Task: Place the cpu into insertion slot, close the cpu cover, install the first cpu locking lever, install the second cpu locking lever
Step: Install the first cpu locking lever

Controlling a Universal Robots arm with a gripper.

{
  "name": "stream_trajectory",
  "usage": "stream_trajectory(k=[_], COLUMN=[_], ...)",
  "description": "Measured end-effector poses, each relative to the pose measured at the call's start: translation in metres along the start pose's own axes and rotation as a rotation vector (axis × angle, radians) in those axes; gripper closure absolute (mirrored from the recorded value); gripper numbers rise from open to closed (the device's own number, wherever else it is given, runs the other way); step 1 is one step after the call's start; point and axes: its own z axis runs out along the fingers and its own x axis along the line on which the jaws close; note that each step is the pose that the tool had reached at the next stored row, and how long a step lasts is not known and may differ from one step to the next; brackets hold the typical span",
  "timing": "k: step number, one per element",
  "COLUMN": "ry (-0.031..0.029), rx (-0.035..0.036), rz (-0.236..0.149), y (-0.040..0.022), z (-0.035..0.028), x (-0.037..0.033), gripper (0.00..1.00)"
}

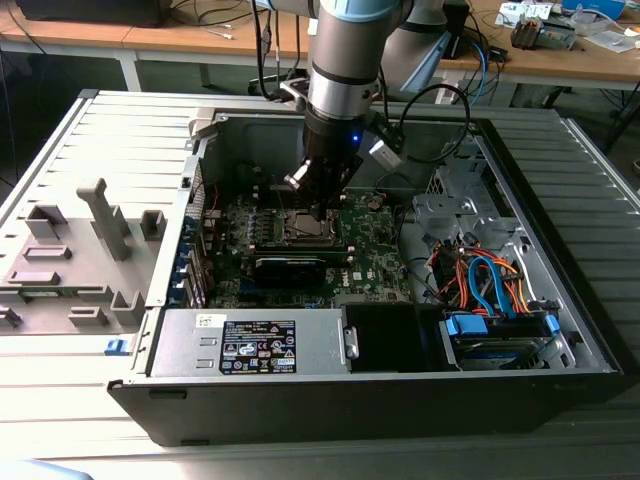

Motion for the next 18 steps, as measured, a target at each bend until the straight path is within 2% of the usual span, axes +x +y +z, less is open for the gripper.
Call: stream_trajectory(k=[18], ry=[0.0004], rx=[0.0069], rz=[-0.074], y=[0.0000], z=[0.0000], x=[0.0000], gripper=[0.89])
